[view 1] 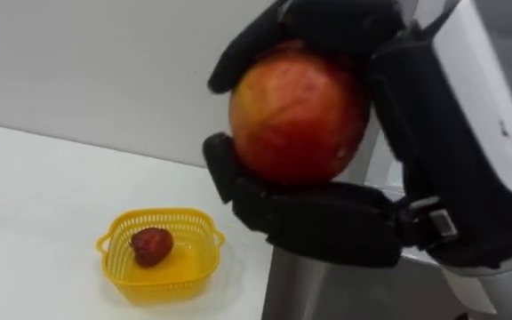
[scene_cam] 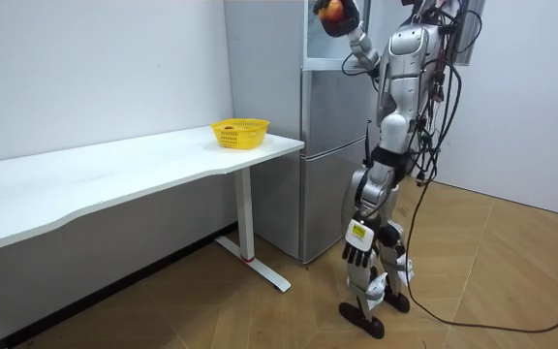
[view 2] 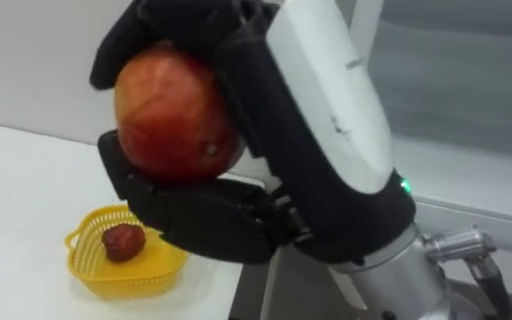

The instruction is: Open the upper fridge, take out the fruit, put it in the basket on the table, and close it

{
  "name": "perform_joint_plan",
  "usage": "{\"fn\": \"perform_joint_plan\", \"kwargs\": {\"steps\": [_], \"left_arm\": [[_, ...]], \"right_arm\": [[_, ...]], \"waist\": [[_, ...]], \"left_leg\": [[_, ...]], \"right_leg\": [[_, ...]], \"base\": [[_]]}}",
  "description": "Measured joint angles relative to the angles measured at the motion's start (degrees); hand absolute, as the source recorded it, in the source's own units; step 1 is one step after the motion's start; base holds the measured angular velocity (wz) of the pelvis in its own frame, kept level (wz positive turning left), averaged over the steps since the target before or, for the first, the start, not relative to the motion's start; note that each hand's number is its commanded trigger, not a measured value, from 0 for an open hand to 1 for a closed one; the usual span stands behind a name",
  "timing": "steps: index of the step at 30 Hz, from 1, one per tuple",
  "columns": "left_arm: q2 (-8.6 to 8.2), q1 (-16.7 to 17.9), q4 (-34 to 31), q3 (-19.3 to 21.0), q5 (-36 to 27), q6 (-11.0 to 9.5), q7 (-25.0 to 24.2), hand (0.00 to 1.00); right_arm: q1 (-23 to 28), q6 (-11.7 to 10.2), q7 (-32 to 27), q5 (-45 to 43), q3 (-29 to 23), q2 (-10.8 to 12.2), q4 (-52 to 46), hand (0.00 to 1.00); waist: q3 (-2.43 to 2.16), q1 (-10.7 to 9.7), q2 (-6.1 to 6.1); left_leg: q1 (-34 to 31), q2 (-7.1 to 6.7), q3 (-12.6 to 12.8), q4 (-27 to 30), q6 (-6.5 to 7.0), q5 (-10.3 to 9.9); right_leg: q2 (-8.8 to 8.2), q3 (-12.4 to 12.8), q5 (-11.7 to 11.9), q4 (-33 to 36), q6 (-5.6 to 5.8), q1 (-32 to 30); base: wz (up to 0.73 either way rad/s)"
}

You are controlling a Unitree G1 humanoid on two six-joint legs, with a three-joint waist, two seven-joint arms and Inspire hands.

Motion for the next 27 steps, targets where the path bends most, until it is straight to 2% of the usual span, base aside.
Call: {"fn": "perform_joint_plan", "kwargs": {"steps": [4,8,13,20,22,24,26,27], "left_arm": [[0.1,0.2,-0.2,0.2,0.0,0.0,-0.8,0.0],[0.34,0.3,0.0,0.0,0.0,0.0,-1.5,0.0],[1.28,-0.4,-0.1,0.0,0.0,-0.1,-1.4,0.0],[1.61,-0.6,-0.2,0.2,0.1,0.5,-1.5,0.0],[1.7,-1.3,-0.1,0.1,1.0,1.1,-1.4,0.0],[1.94,-1.7,-0.1,0.1,1.0,1.3,-1.4,0.0],[2.24,-1.9,-0.3,0.0,1.0,1.5,-1.4,0.0],[2.48,-1.9,-0.5,0.0,1.0,1.7,-1.4,0.0]], "right_arm": [[0.0,0.0,2.8,-2.0,0.2,1.4,0.0,1.0],[-0.1,0.0,4.3,-2.2,1.8,1.7,0.3,1.0],[-1.9,0.5,5.2,-2.1,3.3,1.0,4.5,1.0],[-4.9,4.1,5.6,-5.8,3.4,0.7,14.1,1.0],[-5.5,4.1,4.9,-6.3,3.5,0.7,20.1,1.0],[-5.5,5.2,4.6,-6.2,3.6,0.7,24.8,1.0],[-5.5,6.9,4.5,-6.2,4.1,0.6,28.5,1.0],[-5.5,7.4,4.5,-6.3,4.7,0.6,30.3,1.0]], "waist": [[-0.11,0.6,-0.32],[-0.03,2.6,-0.53],[0.61,3.3,-1.69],[0.79,4.3,-2.95],[1.11,5.3,-3.73],[1.17,6.4,-4.54],[1.18,6.7,-5.35],[0.87,6.8,-5.8]], "left_leg": [[-0.2,-0.1,-0.8,0.0,0.0,0.0],[0.0,-0.02,-1.0,-0.1,-0.01,0.0],[-0.1,-0.1,-1.8,-0.3,-0.1,0.0],[-0.8,-0.99,-3.9,0.5,-0.13,0.1],[-1.1,-1.0,-4.4,0.8,-0.16,0.1],[-1.7,-1.0,-5.0,0.8,-0.22,0.1],[-2.3,-1.09,-5.6,1.1,-0.26,0.2],[-3.3,-1.18,-5.9,1.9,-0.27,0.1]], "right_leg": [[0.03,-0.2,0.0,0.0,0.01,0.0],[0.08,-0.1,0.0,0.0,0.05,0.1],[0.12,-1.2,-0.1,0.0,0.1,0.2],[0.05,-1.9,-0.1,0.0,0.12,0.3],[0.04,-2.5,-0.1,0.0,0.16,0.2],[0.03,-3.3,-0.1,-0.1,0.15,0.0],[0.0,-4.4,-0.1,-0.1,0.16,-0.3],[0.03,-4.8,-0.1,0.0,0.16,-0.8]], "base": [[0.14],[0.0],[0.08],[0.14],[0.15],[0.15],[0.23],[0.23]]}}
